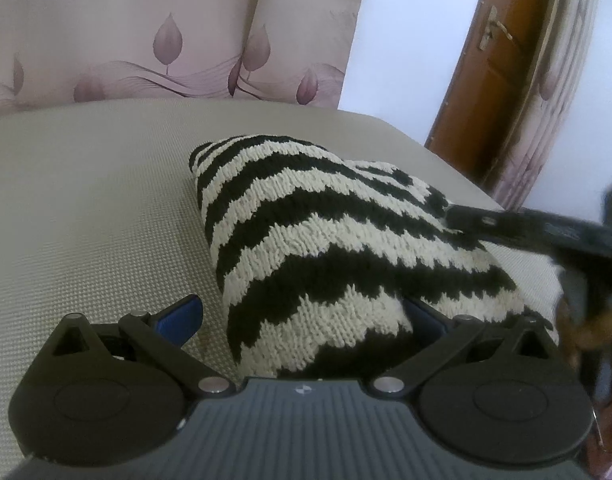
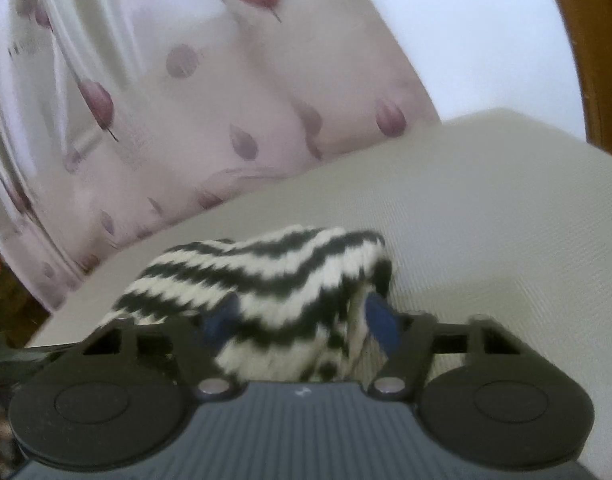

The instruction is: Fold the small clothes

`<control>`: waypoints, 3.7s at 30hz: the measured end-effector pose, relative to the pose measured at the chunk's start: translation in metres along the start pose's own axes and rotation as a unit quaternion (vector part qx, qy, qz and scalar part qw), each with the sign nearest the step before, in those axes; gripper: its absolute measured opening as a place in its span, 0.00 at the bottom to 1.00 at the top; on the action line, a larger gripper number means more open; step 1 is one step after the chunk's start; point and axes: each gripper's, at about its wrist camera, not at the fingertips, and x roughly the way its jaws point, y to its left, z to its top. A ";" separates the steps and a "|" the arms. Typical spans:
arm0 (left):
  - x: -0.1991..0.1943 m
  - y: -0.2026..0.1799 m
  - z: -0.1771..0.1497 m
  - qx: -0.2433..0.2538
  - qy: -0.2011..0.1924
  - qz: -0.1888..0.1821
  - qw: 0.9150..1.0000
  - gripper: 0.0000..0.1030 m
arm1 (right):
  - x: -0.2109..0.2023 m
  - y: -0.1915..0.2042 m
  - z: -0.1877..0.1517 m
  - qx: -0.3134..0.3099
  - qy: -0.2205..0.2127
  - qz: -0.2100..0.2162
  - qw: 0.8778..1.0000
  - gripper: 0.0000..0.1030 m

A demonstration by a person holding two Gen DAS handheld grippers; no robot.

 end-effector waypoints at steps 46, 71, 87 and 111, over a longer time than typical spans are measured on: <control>0.006 0.012 -0.018 -0.041 -0.018 -0.029 0.999 1.00 | -0.067 -0.018 -0.027 0.068 -0.051 0.045 0.995 0.06; -0.002 0.013 -0.015 -0.056 -0.005 -0.024 0.998 1.00 | -0.056 0.014 -0.041 0.013 -0.027 0.031 0.999 0.67; -0.010 -0.020 0.002 0.033 0.007 0.038 0.999 1.00 | -0.044 0.013 -0.061 0.005 0.005 -0.001 1.000 0.40; 0.019 0.014 0.025 0.004 0.057 -0.062 0.996 1.00 | -0.040 -0.007 -0.047 0.036 0.026 0.032 0.998 0.72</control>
